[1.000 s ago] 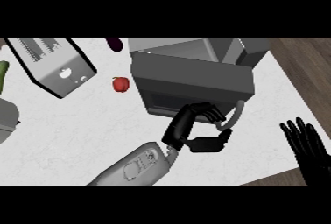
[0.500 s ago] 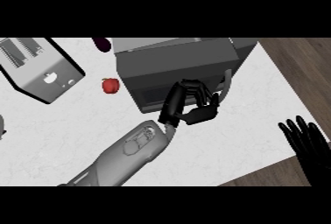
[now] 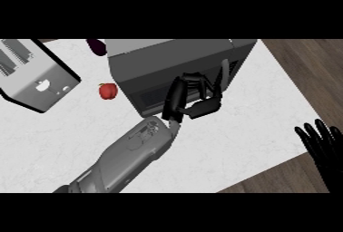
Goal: Pick up the milk, place it into the microwave and close the microwave
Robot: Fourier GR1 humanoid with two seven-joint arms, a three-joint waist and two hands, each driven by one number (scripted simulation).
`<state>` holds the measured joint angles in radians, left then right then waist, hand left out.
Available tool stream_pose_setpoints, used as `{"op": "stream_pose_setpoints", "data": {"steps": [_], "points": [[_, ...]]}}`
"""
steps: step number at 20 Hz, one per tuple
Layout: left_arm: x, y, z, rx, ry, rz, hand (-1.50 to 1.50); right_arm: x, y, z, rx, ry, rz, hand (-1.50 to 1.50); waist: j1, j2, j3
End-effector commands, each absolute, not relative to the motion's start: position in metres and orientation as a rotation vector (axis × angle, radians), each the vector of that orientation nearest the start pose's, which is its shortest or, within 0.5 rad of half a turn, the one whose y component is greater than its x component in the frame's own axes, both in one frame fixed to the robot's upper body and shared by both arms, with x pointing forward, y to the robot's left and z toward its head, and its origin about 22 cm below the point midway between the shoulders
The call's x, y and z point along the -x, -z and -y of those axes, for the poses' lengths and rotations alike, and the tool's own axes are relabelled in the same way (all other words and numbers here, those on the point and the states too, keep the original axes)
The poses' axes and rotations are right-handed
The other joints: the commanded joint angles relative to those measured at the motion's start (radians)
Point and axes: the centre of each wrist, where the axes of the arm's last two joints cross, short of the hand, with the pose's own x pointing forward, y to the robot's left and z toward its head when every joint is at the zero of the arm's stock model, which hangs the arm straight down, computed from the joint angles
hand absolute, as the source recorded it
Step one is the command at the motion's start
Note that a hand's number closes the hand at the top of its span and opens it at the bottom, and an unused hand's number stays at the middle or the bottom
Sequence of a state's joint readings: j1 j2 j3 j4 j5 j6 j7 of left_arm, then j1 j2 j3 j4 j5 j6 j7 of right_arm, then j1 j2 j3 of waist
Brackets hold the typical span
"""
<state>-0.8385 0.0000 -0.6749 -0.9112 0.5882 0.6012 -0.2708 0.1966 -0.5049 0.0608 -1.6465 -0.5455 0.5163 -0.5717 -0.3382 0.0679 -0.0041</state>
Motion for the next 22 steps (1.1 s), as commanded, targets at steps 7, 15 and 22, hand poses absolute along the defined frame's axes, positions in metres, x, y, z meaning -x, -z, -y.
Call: {"op": "stream_pose_setpoints", "data": {"steps": [7,15,22], "points": [[-0.360,-0.059,-0.018,0.170,0.137,1.791,1.50,-0.190,-0.036,0.340,-0.688,-0.232,1.969,-1.50,-0.027,0.017,0.001],[-0.361,-0.060,-0.017,0.159,0.102,1.802,1.50,-0.192,-0.056,0.344,-0.706,-0.271,2.004,-1.50,-0.056,0.014,0.002],[-0.361,-0.055,-0.018,0.161,0.085,1.812,1.50,-0.188,-0.057,0.339,-0.771,-0.214,2.005,-1.50,-0.055,0.023,0.004]]}}
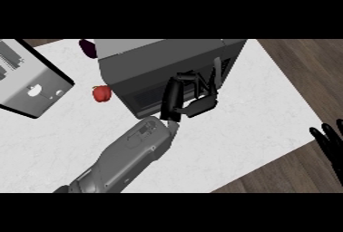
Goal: Pick up the milk, place it into the microwave and close the microwave
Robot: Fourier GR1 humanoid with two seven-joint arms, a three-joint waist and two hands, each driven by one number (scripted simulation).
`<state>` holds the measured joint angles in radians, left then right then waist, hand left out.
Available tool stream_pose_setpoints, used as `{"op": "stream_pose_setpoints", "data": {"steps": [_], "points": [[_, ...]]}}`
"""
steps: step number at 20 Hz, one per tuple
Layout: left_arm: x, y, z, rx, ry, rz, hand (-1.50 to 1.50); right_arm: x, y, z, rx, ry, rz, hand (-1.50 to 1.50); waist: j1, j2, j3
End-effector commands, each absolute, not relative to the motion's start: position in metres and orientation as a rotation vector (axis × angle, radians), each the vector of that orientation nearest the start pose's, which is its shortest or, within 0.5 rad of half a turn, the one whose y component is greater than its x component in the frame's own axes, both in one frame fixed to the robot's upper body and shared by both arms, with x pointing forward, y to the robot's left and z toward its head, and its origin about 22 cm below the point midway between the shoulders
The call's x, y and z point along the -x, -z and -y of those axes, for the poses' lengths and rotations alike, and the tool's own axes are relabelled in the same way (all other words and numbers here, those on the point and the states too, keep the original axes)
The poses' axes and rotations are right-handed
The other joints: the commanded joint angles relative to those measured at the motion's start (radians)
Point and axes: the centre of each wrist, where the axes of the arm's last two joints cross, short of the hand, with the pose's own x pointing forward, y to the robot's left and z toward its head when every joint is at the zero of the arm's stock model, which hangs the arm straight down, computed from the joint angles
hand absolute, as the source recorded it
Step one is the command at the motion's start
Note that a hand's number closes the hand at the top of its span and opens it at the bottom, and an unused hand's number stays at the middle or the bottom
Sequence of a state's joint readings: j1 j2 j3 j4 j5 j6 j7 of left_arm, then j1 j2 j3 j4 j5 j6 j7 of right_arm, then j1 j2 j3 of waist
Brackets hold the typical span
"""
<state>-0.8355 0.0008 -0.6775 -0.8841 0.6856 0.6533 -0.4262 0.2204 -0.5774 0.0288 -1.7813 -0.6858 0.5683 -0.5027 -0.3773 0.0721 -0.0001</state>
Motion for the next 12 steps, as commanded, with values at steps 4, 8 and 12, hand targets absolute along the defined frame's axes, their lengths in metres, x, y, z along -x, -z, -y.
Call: {"op": "stream_pose_setpoints", "data": {"steps": [4,8,12], "points": [[-0.3622,-0.0544,-0.0189,0.149,0.083,1.823,1.50,-0.1857,-0.0606,0.3418,-0.780,-0.216,1.993,-1.50,-0.015,0.021,0.000],[-0.3620,-0.0538,-0.0177,0.151,0.091,1.829,1.50,-0.1849,-0.0658,0.3448,-0.791,-0.241,1.976,-1.50,-0.011,0.020,0.000],[-0.3631,-0.0548,-0.0174,0.151,0.076,1.824,1.50,-0.1819,-0.0681,0.3484,-0.787,-0.245,1.960,-1.50,-0.019,0.022,0.000]]}}
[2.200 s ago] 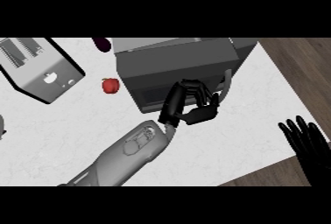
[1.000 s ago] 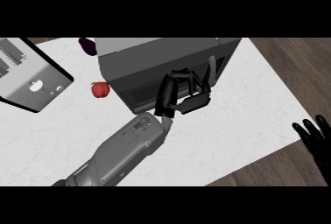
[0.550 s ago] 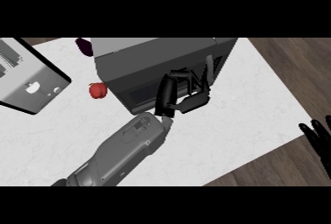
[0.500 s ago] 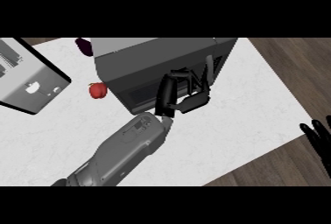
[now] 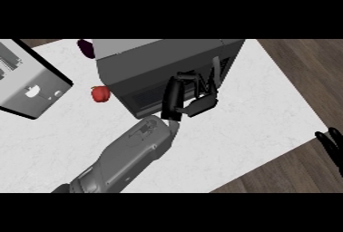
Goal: Pick up the milk, place it into the microwave and close the microwave
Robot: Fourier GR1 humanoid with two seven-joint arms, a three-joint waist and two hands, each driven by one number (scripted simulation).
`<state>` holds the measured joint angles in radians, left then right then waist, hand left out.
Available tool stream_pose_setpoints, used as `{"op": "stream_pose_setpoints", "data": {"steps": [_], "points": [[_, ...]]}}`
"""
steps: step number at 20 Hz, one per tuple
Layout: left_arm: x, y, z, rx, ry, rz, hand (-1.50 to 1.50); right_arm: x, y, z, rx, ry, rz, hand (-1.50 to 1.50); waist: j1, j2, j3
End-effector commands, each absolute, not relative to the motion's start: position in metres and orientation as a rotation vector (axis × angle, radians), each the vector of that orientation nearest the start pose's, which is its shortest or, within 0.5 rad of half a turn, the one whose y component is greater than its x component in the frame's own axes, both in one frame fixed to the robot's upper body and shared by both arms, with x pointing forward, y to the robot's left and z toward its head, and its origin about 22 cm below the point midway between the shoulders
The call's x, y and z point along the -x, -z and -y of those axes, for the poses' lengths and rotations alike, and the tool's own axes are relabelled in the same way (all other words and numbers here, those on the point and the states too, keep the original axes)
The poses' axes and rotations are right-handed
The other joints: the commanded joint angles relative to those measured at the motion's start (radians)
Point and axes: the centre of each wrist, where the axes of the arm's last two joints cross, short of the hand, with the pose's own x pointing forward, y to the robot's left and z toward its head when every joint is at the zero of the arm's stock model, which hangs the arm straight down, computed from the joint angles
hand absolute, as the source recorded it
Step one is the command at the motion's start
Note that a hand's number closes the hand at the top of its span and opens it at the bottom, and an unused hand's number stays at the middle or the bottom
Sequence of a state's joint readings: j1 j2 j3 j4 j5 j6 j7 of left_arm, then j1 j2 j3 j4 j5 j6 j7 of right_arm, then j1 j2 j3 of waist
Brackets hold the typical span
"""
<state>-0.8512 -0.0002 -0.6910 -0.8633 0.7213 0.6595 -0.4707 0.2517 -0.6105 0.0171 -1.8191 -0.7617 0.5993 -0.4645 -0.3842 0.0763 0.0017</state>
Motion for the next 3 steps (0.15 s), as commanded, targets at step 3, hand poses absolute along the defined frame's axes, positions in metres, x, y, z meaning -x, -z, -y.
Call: {"op": "stream_pose_setpoints", "data": {"steps": [3], "points": [[-0.3635,-0.0525,-0.0180,0.141,0.083,1.835,1.50,-0.1800,-0.0715,0.3501,-0.797,-0.251,1.963,-1.50,-0.015,0.014,-0.001]]}}
